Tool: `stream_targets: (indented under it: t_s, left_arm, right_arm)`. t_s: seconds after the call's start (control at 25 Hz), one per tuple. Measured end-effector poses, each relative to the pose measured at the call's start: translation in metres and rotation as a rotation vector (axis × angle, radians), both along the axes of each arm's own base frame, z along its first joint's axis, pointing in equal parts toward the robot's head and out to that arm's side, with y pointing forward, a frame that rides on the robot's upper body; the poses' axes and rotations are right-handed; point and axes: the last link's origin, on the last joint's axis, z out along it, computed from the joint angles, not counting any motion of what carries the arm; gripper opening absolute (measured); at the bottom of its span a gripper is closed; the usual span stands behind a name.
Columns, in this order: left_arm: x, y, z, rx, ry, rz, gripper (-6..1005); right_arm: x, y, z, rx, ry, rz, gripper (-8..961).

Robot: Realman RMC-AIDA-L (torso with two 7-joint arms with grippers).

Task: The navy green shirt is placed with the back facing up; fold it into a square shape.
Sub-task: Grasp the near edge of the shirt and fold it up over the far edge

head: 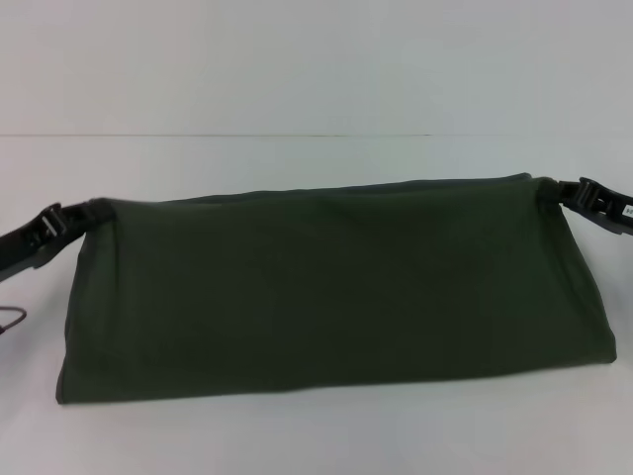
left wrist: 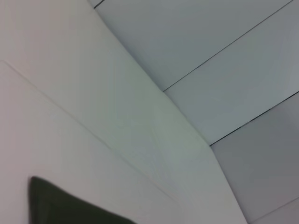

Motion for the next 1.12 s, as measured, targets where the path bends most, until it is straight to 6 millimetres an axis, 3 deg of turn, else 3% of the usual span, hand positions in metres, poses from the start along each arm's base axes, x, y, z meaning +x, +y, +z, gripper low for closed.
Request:
stream_targets:
  t_s: [0.6,0.84,1.12]
  left_arm:
    - [0.008,0.031,-0.01,0.093,0.115,0.04,49]
    - [0.008,0.035,-0.018,0.107,0.152,0.056,50]
    - [0.01,0.041,-0.026,0.12,0.196,0.076,50]
  right_arm:
    - [-0.019,0.025,-0.015,0.091,-0.067,-0.002,23]
    - [-0.024,0.033,-0.033,0.089,-0.136,-0.017,33]
    - [-0.024,0.037,-0.036,0.105,-0.161,-0.034,54]
